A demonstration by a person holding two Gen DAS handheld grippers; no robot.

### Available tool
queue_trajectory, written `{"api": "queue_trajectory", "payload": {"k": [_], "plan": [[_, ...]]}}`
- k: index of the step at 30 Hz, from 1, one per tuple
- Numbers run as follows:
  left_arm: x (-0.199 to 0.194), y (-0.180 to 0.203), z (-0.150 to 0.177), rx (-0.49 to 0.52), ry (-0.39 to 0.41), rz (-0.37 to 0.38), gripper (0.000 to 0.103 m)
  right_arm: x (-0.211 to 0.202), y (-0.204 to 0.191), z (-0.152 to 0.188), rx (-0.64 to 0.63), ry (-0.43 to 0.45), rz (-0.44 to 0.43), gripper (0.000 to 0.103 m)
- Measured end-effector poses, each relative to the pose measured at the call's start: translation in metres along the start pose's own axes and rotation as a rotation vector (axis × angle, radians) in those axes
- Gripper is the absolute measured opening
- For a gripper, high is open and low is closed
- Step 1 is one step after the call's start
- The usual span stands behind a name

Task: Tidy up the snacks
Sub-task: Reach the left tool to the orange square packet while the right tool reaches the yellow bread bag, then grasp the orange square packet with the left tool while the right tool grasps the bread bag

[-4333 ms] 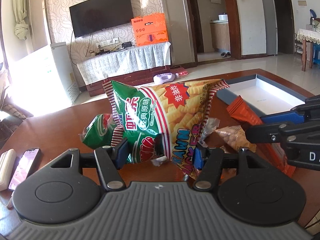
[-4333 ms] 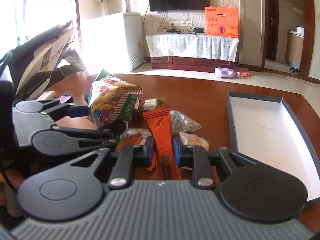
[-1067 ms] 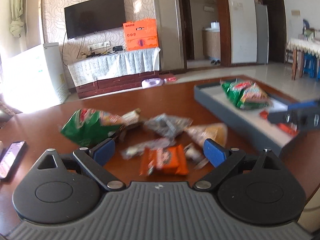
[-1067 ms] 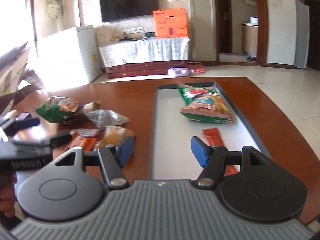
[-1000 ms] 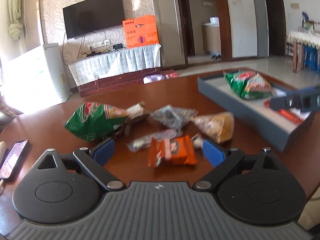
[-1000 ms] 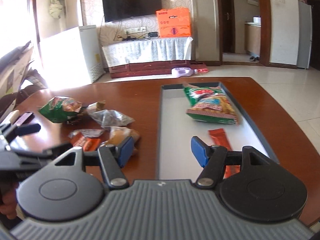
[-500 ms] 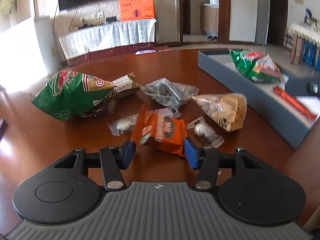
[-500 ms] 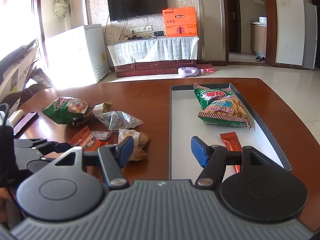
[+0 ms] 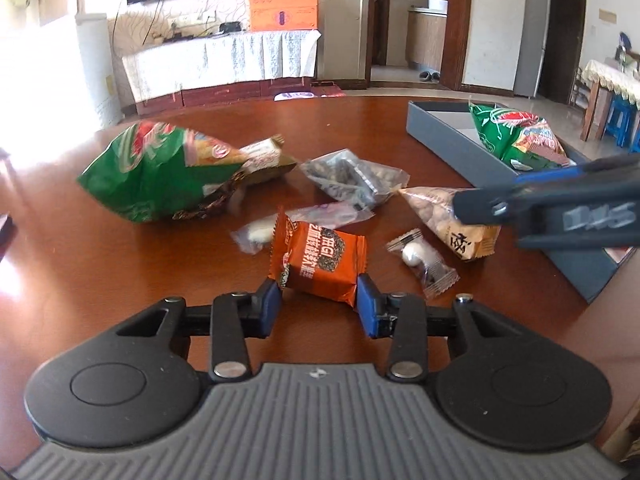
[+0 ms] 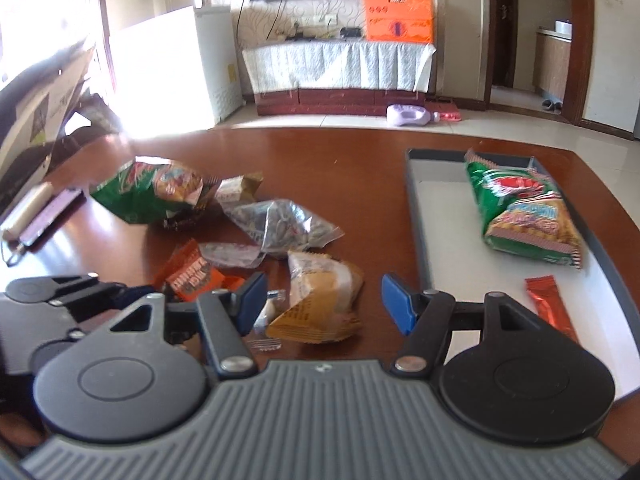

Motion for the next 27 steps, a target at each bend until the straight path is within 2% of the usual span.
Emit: {"api": "queue_trajectory", "payload": {"k": [3, 5, 6, 7, 11, 15, 17, 19, 27], "plan": [[-0.001, -0.003, 0.003, -0.002, -0.004, 0.002, 0.048, 0.016, -0.003, -0.001, -0.027, -0.036, 0.029, 0.064], [0.002, -0.005, 0.004, -0.006, -0.013, -0.015, 0.066, 0.021, 0.002, -0.001, -0.008, -0.052, 0.037, 0.057], [0.004, -0.005, 0.004, -0.006, -0.016, -0.020, 0.070, 0.024, 0.005, 0.000, 0.004, -0.066, 0.036, 0.044], [0.005, -0.005, 0.004, -0.007, -0.015, -0.022, 0.073, 0.025, 0.006, 0.002, 0.014, -0.074, 0.027, 0.043], [0.008, 0.001, 0.001, 0.011, 0.005, -0.025, 0.075, 0.019, 0.006, 0.004, -0.001, -0.069, 0.019, 0.042], [0.011, 0.006, 0.004, 0.027, 0.008, -0.017, 0.067, 0.009, 0.009, 0.008, 0.014, -0.063, 0.009, 0.042], [0.010, 0.008, 0.004, 0.032, 0.017, -0.006, 0.054, 0.003, 0.009, 0.009, 0.025, -0.050, 0.002, 0.042], [0.010, 0.010, 0.006, 0.036, 0.025, -0.001, 0.046, -0.005, 0.006, 0.009, 0.026, -0.032, -0.003, 0.042], [0.007, 0.013, 0.008, 0.064, 0.042, -0.018, 0.041, -0.029, -0.016, 0.005, -0.008, 0.030, -0.042, 0.042]]}}
Point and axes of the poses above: each gripper's, at about its wrist camera, not at the fingertips, and x roughly the way its jaws point, y to its right, z to its underside, the point moved 4 cm from there along x, roughly the way its jaws point, and after that the axes turned 13 degrees about -z, right-handed, at the moved point
